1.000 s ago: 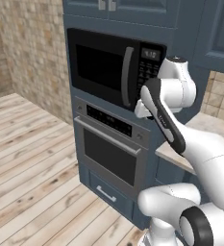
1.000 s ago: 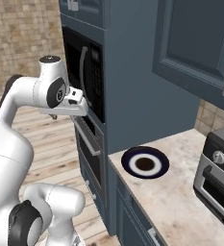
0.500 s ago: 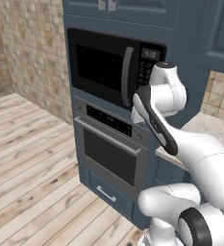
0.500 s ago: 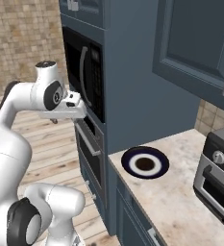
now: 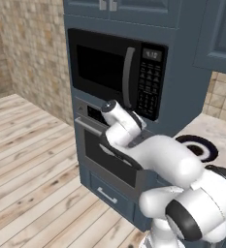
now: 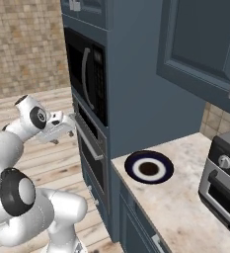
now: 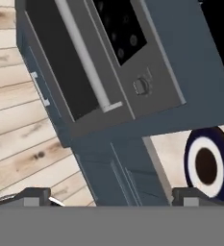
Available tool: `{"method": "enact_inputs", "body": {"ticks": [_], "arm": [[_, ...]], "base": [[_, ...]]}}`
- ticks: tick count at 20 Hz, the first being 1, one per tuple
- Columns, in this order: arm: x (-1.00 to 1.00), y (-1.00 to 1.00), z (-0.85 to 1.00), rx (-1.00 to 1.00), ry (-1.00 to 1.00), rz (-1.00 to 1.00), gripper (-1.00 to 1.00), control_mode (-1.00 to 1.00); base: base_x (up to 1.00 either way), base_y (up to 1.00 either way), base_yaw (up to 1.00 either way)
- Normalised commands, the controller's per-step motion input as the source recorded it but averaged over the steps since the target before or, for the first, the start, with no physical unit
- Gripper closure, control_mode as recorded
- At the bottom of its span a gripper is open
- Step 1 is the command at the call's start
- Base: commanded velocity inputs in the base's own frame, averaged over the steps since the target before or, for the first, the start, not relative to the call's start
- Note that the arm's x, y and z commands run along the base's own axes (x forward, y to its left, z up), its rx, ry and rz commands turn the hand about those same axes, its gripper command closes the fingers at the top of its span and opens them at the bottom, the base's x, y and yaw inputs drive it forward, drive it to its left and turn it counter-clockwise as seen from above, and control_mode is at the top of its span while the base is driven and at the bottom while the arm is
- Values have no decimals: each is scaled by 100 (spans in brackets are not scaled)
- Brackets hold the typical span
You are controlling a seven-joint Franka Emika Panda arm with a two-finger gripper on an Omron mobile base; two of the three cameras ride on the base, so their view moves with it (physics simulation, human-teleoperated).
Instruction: Take the baked cake out of the oven and place it on the plate for cooling. Then close the oven door.
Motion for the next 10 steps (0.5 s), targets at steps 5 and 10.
{"method": "enact_inputs", "body": {"ticks": [5,10], "arm": [[39,-1,-69,-15,9,2,-100,-100],[27,-9,-44,-4,2,3,-100,-100]], "base": [[0,0,0],[0,0,0]]}}
